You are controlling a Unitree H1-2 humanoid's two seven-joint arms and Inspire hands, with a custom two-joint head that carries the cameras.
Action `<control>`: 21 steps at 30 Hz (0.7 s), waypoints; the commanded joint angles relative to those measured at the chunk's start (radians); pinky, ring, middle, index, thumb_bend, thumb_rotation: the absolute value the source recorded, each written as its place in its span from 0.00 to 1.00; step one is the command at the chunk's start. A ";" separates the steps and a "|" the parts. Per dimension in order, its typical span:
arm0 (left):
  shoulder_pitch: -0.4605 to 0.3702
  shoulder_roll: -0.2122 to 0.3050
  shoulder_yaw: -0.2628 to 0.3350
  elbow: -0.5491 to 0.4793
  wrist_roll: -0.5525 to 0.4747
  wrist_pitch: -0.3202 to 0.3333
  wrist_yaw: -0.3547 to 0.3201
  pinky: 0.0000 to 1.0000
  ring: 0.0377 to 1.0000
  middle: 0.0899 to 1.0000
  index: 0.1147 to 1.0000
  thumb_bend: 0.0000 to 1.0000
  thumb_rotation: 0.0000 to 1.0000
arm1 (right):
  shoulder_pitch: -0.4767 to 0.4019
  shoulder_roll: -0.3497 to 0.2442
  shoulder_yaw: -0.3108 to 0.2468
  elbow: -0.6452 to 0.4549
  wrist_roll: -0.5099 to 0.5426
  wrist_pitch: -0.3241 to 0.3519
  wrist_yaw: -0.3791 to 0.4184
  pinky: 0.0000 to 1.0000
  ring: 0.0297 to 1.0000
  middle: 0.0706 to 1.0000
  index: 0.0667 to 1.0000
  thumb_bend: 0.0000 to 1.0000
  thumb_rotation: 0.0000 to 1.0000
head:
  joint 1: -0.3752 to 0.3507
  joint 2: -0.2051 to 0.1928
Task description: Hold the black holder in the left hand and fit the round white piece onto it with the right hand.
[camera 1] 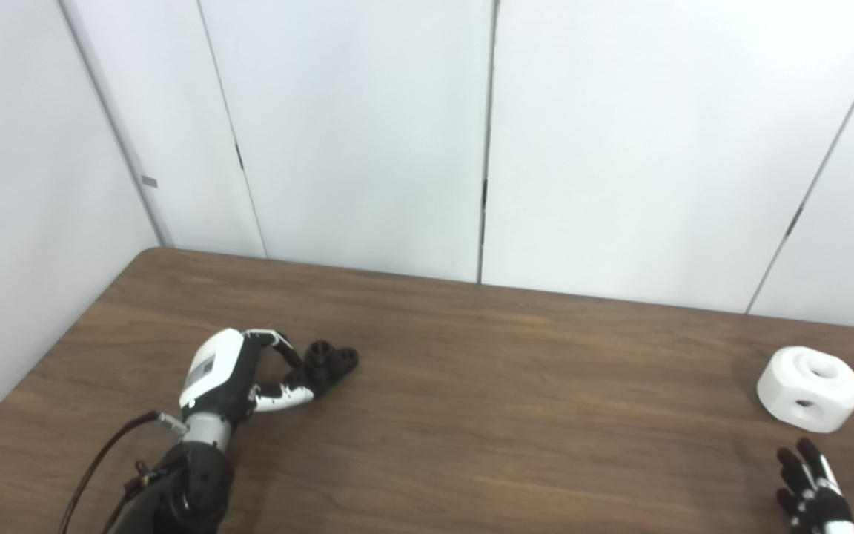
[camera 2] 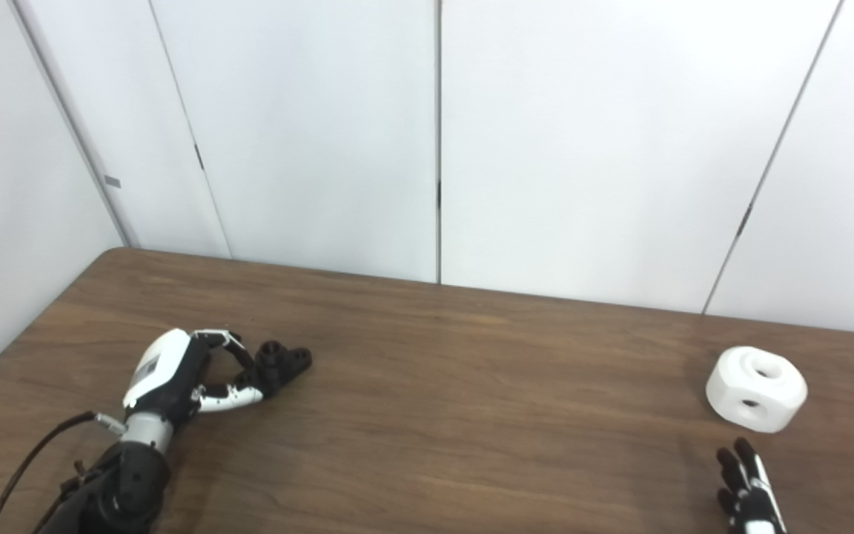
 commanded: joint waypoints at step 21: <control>0.183 -0.041 -0.222 -0.403 0.099 -0.087 -0.202 0.79 0.86 0.76 0.42 0.52 0.06 | 0.177 0.049 0.069 -0.149 -0.057 0.049 -0.035 1.00 0.97 0.94 0.97 0.57 1.00 | -0.148 0.151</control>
